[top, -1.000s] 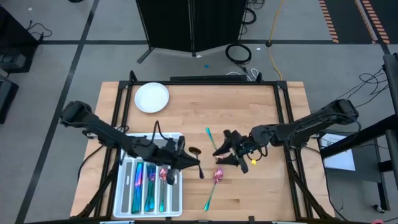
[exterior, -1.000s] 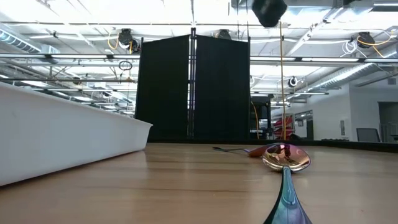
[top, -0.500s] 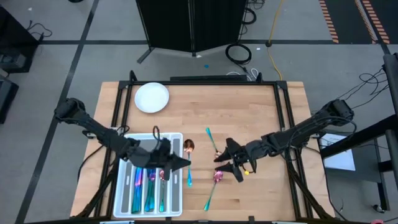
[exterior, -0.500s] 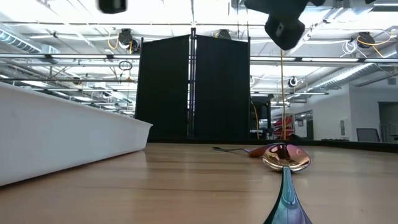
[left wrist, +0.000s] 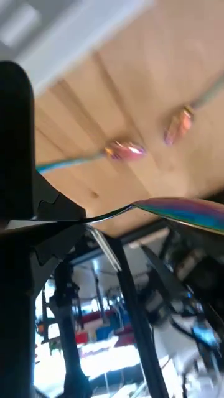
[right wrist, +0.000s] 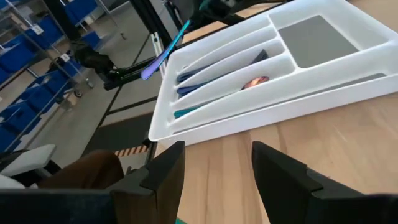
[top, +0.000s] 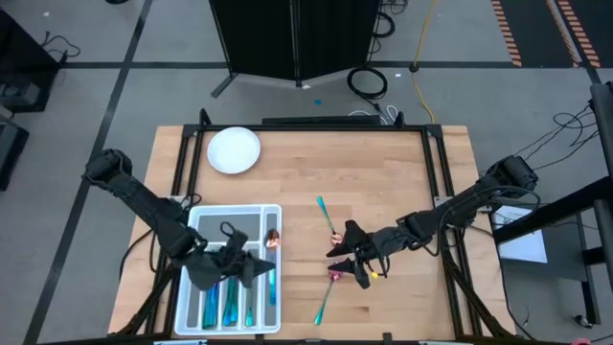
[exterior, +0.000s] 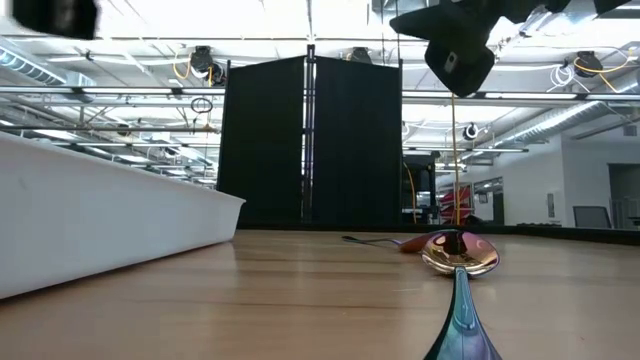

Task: Sort silverware
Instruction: Put the iridescent blue spoon in the silverware tray

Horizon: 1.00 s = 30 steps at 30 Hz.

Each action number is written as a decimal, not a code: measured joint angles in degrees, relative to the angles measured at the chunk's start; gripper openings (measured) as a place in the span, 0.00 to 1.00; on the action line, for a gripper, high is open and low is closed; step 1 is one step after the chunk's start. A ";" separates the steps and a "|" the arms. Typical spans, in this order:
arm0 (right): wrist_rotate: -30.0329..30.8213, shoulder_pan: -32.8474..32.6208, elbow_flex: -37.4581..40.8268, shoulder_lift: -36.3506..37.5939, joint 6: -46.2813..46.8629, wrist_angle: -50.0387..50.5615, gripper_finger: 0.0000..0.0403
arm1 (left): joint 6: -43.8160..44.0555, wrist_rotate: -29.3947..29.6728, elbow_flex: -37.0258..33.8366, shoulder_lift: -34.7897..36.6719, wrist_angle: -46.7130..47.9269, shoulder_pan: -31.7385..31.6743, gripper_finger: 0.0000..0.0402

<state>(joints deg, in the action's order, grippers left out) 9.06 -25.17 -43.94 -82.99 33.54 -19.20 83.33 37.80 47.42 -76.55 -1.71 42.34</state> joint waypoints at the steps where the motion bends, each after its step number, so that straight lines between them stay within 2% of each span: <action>1: 0.00 0.00 0.00 -0.01 0.06 0.06 0.43 | 2.14 0.12 0.00 -0.02 1.71 0.74 0.00; 8: -0.37 -0.07 0.00 -0.03 0.06 0.14 0.43 | 17.27 0.94 0.00 -0.02 14.83 6.46 0.00; 16: -0.39 -0.30 0.00 -0.03 0.28 0.57 0.43 | 29.13 -0.20 0.00 -3.51 24.15 11.23 0.00; 24: -0.37 -0.46 0.00 -0.03 1.81 0.59 0.43 | 37.55 -4.00 -0.04 -11.47 21.51 13.53 0.00; 30: -0.35 -0.77 0.00 -0.03 1.81 0.63 0.43 | 39.90 -5.37 -0.04 -14.72 18.22 13.71 0.00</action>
<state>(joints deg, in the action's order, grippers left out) 8.71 -25.94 -43.94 -83.02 35.35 -18.57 123.23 32.43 47.37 -91.28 16.52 56.05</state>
